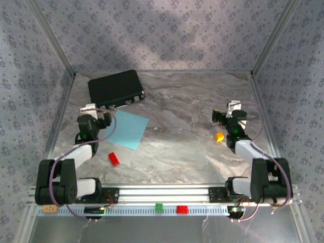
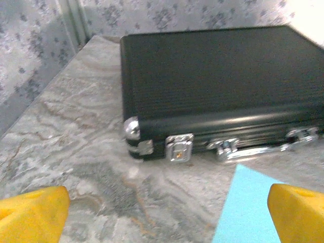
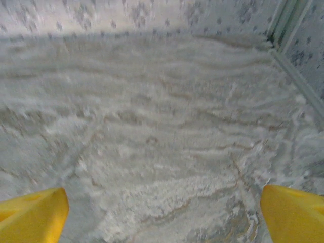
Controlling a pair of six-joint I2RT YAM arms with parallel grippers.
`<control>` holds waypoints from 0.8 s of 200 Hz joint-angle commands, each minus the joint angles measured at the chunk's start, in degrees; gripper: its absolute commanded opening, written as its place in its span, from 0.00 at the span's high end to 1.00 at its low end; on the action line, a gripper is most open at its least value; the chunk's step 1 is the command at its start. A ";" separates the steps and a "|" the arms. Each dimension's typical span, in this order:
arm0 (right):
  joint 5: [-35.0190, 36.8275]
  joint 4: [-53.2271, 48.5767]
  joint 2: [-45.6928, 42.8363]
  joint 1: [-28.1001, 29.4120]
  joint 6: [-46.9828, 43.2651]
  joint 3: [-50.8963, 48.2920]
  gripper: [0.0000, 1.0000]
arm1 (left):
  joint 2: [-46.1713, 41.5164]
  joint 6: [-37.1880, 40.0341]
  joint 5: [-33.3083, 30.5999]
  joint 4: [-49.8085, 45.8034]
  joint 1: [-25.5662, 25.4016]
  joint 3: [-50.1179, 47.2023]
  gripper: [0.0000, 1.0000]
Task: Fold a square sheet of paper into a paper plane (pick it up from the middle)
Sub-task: Move the square sheet of paper to the center of the table.
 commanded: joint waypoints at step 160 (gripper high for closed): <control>-20.93 -32.49 -10.02 19.91 35.21 7.39 0.01 | 16.45 -21.84 24.01 -43.38 -9.56 22.98 0.00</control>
